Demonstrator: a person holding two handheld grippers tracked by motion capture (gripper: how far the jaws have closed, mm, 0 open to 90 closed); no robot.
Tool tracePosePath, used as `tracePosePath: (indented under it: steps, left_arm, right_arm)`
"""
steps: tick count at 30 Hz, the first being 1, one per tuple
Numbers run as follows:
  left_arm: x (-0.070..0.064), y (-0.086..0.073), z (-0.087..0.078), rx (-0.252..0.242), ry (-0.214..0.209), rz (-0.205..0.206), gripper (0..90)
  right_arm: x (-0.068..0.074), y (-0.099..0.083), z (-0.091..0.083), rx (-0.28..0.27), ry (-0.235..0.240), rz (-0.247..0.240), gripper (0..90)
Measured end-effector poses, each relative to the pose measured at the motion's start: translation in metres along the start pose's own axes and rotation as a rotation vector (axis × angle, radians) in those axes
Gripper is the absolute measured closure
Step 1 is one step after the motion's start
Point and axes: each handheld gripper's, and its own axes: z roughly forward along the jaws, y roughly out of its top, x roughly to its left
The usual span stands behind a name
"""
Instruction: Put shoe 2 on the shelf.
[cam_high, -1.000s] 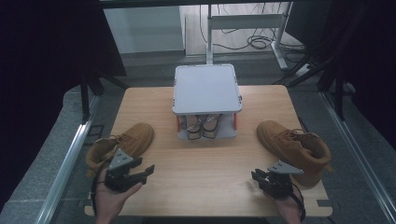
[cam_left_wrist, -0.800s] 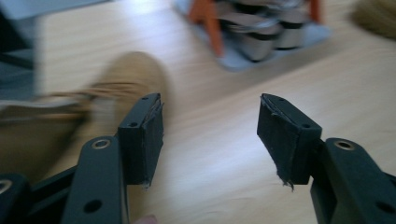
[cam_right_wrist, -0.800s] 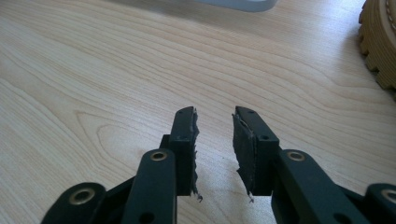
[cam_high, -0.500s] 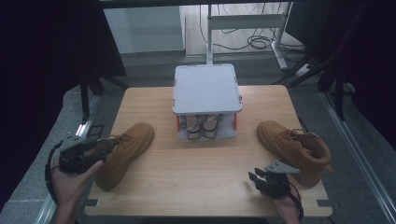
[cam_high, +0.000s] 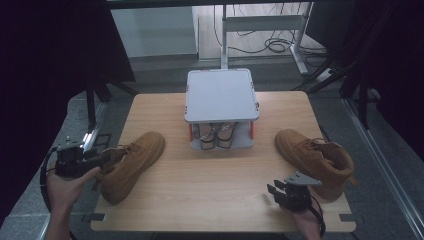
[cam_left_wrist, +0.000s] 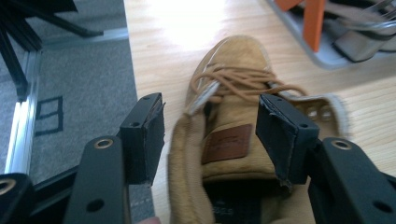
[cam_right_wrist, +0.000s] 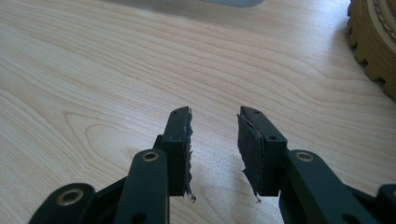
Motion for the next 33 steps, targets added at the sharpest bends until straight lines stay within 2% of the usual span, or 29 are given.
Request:
tracePosePath:
  steps: [2, 6, 8, 11, 14, 16, 19, 22, 26, 30, 33]
  left_arm:
    - [0.005, 0.002, 0.006, 0.034, -0.011, -0.004, 42.8]
    - [0.010, 0.007, 0.017, 0.113, -0.016, 0.013, 44.0]
    - [0.012, 0.008, 0.024, 0.142, -0.025, -0.002, 44.1]
    - [0.012, 0.008, 0.029, 0.170, -0.035, 0.000, 47.5]
    - [0.013, 0.007, 0.034, 0.204, -0.024, -0.001, 52.6]
    - [0.014, 0.008, 0.035, 0.213, -0.038, -0.003, 54.5]
    - [0.012, 0.010, 0.037, 0.238, -0.038, 0.011, 56.7]
    - [0.011, 0.012, 0.038, 0.261, -0.043, 0.008, 62.6]
    - [0.010, 0.012, 0.038, 0.265, -0.021, 0.004, 70.2]
    - [0.012, 0.011, 0.038, 0.253, -0.026, -0.012, 73.1]
    - [0.012, 0.011, 0.037, 0.249, -0.029, -0.019, 73.9]
  right_arm:
    - [0.000, 0.000, 0.000, 0.001, -0.001, -0.001, 63.5]
    - [-0.002, -0.002, 0.002, 0.005, -0.002, 0.005, 63.3]
    - [-0.003, -0.002, 0.001, 0.005, -0.005, 0.009, 63.1]
    - [-0.003, -0.002, 0.000, 0.001, -0.005, 0.010, 62.4]
    - [-0.004, -0.003, 0.000, 0.003, -0.006, 0.012, 62.3]
    - [-0.005, -0.004, 0.000, 0.003, -0.008, 0.017, 62.3]
    - [-0.005, -0.003, -0.001, 0.003, -0.006, 0.014, 62.3]
    - [-0.003, -0.001, -0.001, 0.001, -0.008, 0.004, 62.0]
    - [0.000, 0.002, -0.004, -0.010, -0.013, -0.009, 61.7]
    - [0.001, 0.012, -0.016, -0.041, 0.007, -0.018, 60.1]
    - [-0.002, 0.024, -0.035, -0.089, 0.030, -0.023, 57.8]
